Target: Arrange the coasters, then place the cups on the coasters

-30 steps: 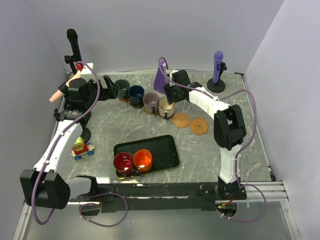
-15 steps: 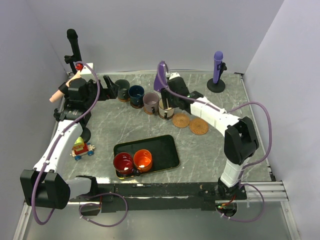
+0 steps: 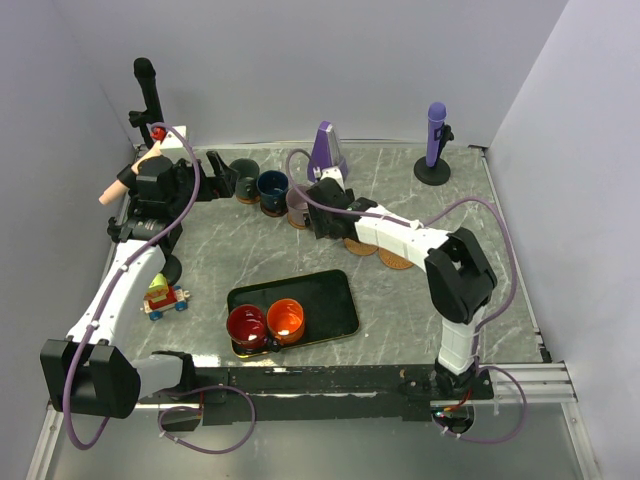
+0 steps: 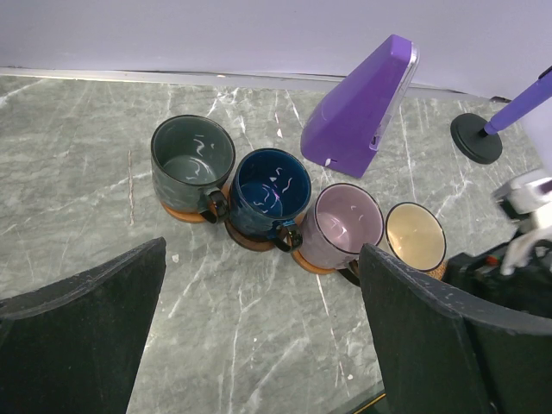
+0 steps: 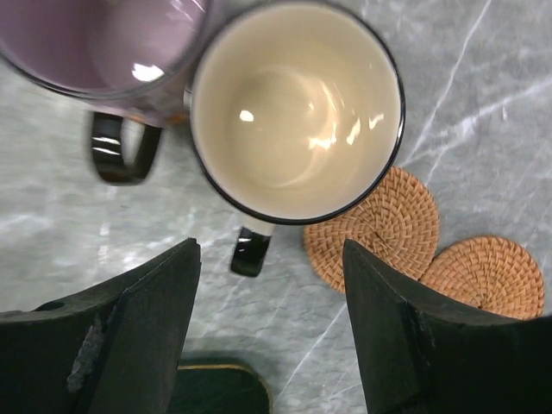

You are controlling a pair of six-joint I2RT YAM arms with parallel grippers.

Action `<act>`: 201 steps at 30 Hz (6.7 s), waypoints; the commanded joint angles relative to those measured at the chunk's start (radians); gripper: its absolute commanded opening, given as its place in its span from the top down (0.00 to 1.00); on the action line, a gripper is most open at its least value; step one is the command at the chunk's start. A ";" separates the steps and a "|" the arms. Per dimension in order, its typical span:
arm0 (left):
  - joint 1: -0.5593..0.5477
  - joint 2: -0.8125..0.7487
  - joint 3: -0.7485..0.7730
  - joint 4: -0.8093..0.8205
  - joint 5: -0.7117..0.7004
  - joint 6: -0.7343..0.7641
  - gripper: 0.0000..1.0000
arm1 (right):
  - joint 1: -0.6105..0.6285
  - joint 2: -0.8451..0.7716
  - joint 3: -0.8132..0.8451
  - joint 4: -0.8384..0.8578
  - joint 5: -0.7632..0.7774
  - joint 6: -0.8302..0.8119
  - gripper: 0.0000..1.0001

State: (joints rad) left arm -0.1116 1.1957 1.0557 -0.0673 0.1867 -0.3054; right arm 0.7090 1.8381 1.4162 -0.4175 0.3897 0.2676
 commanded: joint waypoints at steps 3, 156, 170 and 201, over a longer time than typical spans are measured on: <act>0.004 -0.008 0.021 0.049 0.008 -0.008 0.03 | 0.003 0.032 0.021 -0.014 0.080 0.013 0.27; -0.048 -0.027 -0.002 0.050 -0.012 -0.008 0.03 | 0.204 -0.635 -0.324 -0.254 -0.038 0.047 1.00; -0.049 -0.022 0.000 0.047 -0.029 0.002 0.03 | -0.146 -0.732 -0.392 -0.146 -0.149 -0.123 1.00; -0.048 -0.025 0.003 0.044 -0.050 0.018 0.03 | -0.370 -0.361 -0.206 0.028 -0.341 -0.174 1.00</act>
State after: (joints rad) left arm -0.1570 1.1938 1.0542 -0.0639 0.1505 -0.3012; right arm 0.3546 1.4551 1.1240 -0.5037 0.0772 0.0757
